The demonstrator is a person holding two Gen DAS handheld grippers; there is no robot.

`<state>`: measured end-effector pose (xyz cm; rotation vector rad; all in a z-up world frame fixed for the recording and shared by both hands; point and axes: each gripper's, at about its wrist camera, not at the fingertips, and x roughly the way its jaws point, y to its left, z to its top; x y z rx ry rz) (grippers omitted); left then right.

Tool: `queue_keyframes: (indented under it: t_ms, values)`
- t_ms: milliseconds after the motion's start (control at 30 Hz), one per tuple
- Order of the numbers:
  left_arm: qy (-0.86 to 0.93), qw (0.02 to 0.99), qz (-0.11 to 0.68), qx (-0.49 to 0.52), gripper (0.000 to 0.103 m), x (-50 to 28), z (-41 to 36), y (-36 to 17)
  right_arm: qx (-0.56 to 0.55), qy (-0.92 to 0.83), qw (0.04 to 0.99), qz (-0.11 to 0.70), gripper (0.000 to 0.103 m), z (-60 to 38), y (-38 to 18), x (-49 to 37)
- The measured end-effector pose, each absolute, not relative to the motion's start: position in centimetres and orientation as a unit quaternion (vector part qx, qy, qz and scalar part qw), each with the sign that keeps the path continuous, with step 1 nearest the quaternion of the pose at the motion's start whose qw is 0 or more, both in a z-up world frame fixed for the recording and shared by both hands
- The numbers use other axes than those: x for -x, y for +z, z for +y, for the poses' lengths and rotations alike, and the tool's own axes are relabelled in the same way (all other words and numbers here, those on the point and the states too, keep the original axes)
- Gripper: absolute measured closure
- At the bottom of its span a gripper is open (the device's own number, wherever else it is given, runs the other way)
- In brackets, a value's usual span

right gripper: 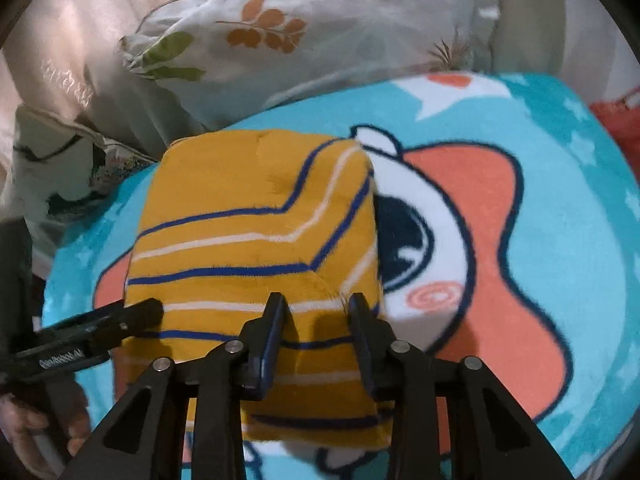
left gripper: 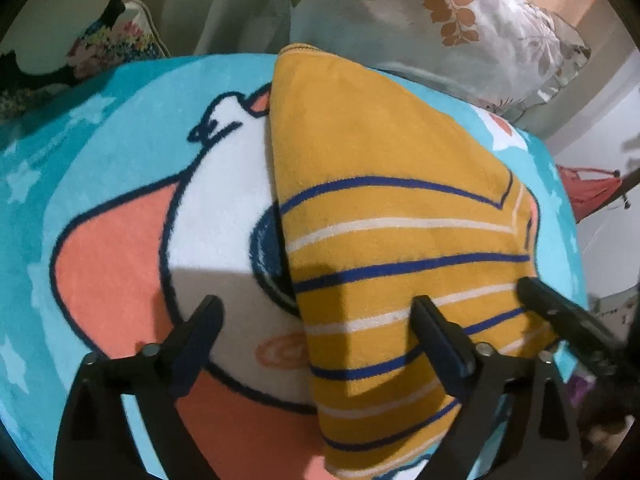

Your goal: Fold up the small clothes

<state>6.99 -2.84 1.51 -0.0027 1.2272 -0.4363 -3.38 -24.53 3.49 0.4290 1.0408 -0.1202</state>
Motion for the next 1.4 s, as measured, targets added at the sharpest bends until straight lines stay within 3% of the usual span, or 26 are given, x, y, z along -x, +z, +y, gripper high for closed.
queue_keyframes:
  t_ms: [33, 200, 533, 1000, 1200, 1400]
  values:
    - [-0.201, 0.797, 0.569, -0.009, 0.0, -6.9, -3.1, 1.4, -0.206, -0.062, 0.845, 0.49, 0.068, -24.6, 3.9, 3.7]
    - [-0.203, 0.799, 0.566, -0.024, 0.0, -7.1, -4.4, 0.8, -0.153, -0.068, 0.867, 0.469, 0.066, -22.8, 6.1, 4.8]
    - [-0.166, 0.826, 0.538, 0.014, 0.0, -7.0, -5.9, 0.8, -0.166, -0.038, 0.871, 0.461, 0.062, -24.2, 7.2, 6.7]
    - [0.016, 0.969, 0.245, -0.012, 0.0, 8.8, -2.7, 18.5, -0.164, 0.003, 0.899, 0.405, 0.056, -25.8, 10.5, 12.0]
    - [-0.023, 0.956, 0.291, 0.028, 0.0, 12.0, -1.5, 19.8, -0.111, 0.014, 0.919, 0.378, 0.038, -24.2, 12.4, 14.3]
    - [0.009, 0.933, 0.357, -0.037, 0.0, 13.6, -3.4, 15.0, -0.075, 0.01, 0.913, 0.4, 0.036, -22.9, 10.5, 15.9]
